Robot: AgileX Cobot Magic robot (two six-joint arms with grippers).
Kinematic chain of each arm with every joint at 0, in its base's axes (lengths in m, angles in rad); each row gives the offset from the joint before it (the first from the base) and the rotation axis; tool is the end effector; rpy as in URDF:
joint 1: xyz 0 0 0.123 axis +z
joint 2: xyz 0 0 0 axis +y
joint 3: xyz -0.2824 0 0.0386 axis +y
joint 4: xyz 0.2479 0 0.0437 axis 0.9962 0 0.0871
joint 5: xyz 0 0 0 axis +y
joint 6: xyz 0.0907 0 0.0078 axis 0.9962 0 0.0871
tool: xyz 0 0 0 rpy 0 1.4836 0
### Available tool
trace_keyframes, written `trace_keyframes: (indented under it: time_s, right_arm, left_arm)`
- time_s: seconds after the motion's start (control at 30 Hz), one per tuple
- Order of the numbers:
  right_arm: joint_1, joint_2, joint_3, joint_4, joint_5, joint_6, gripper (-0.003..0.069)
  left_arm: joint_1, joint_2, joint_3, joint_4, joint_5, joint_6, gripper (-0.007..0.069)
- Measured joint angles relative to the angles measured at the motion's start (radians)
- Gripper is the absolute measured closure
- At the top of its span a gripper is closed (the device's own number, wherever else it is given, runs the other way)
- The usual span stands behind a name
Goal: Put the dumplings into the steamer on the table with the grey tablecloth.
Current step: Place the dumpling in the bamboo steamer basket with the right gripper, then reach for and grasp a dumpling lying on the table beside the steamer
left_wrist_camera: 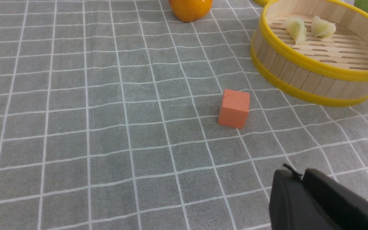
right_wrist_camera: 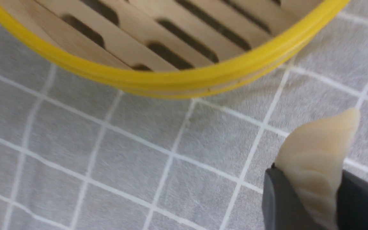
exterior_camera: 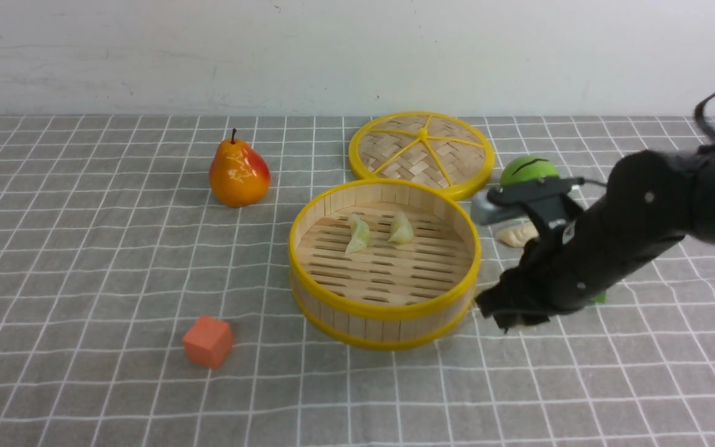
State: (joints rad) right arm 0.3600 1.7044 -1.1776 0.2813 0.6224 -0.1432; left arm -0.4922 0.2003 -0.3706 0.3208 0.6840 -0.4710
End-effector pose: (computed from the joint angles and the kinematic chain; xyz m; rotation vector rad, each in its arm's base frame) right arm 0.3292 0.1397 0.2332 -0.4161 2.6065 0.3677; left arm 0.0526 -0.0076 0.2672 0.1382 1.9681 -0.2681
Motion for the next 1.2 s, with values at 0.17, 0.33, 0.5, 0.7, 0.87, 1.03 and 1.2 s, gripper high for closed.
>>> trace_keyframes:
  time_s: [0.17,0.33,0.5,0.7,0.87,1.03,1.2]
  right_arm:
    - [0.026,-0.034,-0.096,0.214,-0.054,-0.036,0.0482]
    - [0.119,0.085,-0.189,0.479,-0.211,-0.223,0.0482]
    - [0.164,0.288,-0.23,0.668,-0.345,-0.367,0.0482]
    - [0.163,0.397,-0.231,0.777,-0.416,-0.379,0.0452]
    - [0.163,0.39,-0.232,0.785,-0.423,-0.385,0.0277]
    - [0.163,0.34,-0.231,0.785,-0.427,-0.387,0.0167]
    - [0.143,0.191,-0.231,0.726,-0.438,-0.503,0.0137]
  left_arm:
    - [0.0,0.0,0.0,0.004,0.0,0.0,0.0575]
    - [0.0,0.0,0.003,0.007,-0.011,0.0,0.0568]
    - [0.0,0.0,0.003,0.007,-0.012,0.0,0.0564]
    - [0.0,0.0,0.003,0.007,-0.014,0.0,0.0554]
    - [0.0,0.0,0.003,0.007,-0.014,0.0,0.0554]
    - [0.0,0.0,0.003,0.007,-0.015,0.0,0.0551]
    - [0.0,0.0,0.005,0.007,-0.015,0.0,0.055]
